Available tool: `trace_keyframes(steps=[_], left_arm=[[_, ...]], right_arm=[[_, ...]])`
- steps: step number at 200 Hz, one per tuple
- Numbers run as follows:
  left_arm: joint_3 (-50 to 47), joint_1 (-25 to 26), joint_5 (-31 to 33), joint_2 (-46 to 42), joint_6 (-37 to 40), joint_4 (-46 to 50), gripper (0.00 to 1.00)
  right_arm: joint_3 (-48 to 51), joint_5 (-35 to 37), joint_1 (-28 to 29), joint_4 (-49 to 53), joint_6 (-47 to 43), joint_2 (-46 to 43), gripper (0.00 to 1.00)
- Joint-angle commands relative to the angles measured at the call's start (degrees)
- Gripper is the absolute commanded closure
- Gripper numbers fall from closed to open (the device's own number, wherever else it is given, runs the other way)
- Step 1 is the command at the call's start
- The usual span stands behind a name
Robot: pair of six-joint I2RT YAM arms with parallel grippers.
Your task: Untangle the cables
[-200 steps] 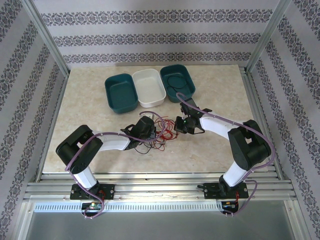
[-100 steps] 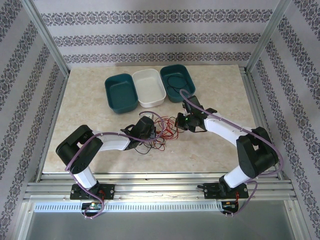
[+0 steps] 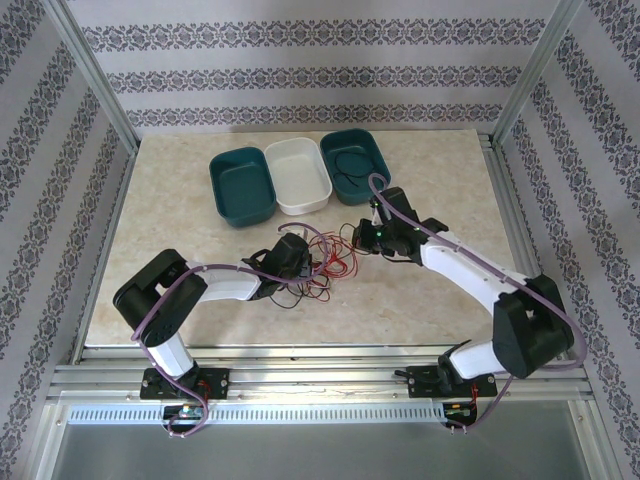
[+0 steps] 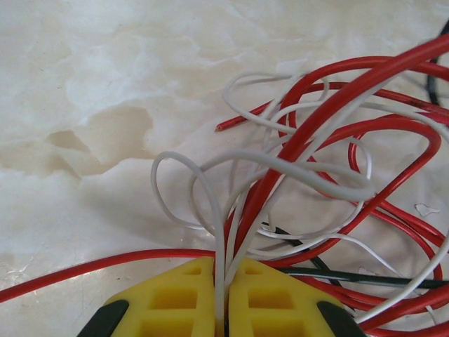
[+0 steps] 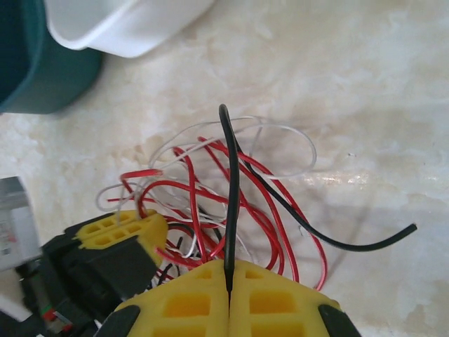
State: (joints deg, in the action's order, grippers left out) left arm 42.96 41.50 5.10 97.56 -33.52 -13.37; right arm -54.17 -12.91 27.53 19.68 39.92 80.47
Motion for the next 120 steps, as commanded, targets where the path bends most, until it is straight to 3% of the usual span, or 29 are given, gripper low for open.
trace_keyframes(steps=[1, 120], left_arm=[[0.0, -0.7, 1.1, 1.1, -0.8, 0.0, 0.92], [-0.2, -0.7, 0.6, 1.3, -0.8, -0.3, 0.92]], right_arm=[[0.3, 1.7, 0.6, -1.1, -2.0, -3.6, 1.0], [-1.7, 3.3, 1.5, -1.5, -4.2, -11.4, 1.0]])
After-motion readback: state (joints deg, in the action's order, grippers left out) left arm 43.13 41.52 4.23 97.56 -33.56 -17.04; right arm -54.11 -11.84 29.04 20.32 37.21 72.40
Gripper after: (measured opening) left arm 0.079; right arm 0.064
